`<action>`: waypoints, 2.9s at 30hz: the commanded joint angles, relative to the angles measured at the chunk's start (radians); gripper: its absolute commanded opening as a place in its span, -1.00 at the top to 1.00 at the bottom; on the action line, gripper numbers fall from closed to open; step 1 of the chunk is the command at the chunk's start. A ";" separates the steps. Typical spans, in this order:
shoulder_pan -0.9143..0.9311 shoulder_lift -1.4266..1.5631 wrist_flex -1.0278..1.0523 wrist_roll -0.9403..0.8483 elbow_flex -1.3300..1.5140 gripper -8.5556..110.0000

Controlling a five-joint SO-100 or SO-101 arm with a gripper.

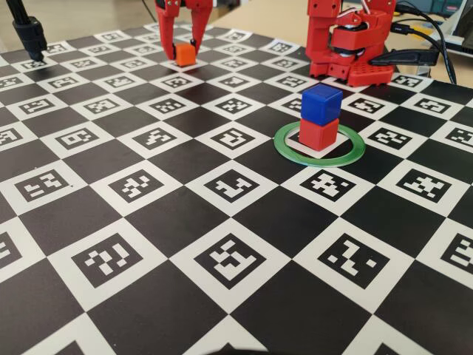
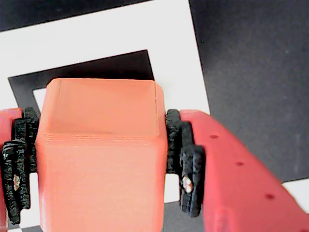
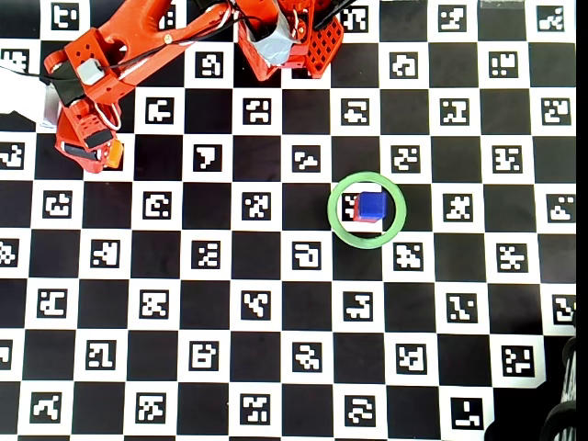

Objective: Grab the red cube then put it in the green circle then put the blue cube on top and finally the orange cube on top

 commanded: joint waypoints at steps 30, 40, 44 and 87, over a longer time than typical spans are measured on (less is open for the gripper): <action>-0.394 0.330 0.661 0.308 -0.411 0.71; -0.796 0.383 0.727 0.626 -0.416 0.71; -0.951 0.387 0.730 0.736 -0.413 0.71; -1.482 0.387 0.535 1.397 -0.166 0.69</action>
